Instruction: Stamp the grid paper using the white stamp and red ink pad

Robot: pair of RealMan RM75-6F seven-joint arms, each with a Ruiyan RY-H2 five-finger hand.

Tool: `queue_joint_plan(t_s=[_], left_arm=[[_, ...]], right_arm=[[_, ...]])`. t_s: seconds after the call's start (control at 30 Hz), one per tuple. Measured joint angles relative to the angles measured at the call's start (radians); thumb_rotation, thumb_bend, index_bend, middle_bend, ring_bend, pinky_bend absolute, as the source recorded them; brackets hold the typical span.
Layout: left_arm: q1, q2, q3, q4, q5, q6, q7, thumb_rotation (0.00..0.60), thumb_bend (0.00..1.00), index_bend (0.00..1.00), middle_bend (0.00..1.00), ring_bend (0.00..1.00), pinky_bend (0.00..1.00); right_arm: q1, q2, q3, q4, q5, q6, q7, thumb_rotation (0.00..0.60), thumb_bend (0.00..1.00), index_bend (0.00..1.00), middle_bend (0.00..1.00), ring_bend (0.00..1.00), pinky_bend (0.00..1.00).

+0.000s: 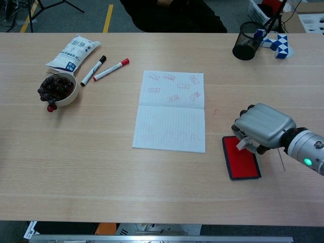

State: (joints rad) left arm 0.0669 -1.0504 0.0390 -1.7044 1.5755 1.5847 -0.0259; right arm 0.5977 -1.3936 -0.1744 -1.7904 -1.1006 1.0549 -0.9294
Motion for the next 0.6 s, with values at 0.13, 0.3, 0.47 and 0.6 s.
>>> queue_joint_plan(t_s=[0.13,0.3,0.47,0.6], left_arm=[[0.000,0.002,0.001,-0.006,0.005,0.002,0.005,0.600,0.17,0.15,0.11,0.16,0.10],[0.003,0.005,0.001,-0.012,0.004,0.007,0.007,0.600,0.17,0.15,0.11,0.16,0.10],[0.002,0.006,0.003,-0.015,0.008,0.005,0.010,0.600,0.17,0.14,0.11,0.16,0.10],[0.003,0.007,0.002,-0.016,0.005,0.006,0.009,0.600,0.17,0.15,0.11,0.16,0.10]], right_arm=[[0.018,0.025,0.047,-0.055,0.007,0.002,0.017,0.600,0.37,0.62,0.48,0.30,0.29],[0.057,0.028,0.105,-0.087,0.054,-0.011,0.014,0.600,0.37,0.62,0.48,0.30,0.29],[0.094,-0.019,0.135,-0.078,0.112,-0.031,-0.008,0.600,0.37,0.62,0.48,0.30,0.29],[0.121,-0.065,0.144,-0.058,0.149,-0.047,-0.038,0.600,0.37,0.62,0.48,0.30,0.29]])
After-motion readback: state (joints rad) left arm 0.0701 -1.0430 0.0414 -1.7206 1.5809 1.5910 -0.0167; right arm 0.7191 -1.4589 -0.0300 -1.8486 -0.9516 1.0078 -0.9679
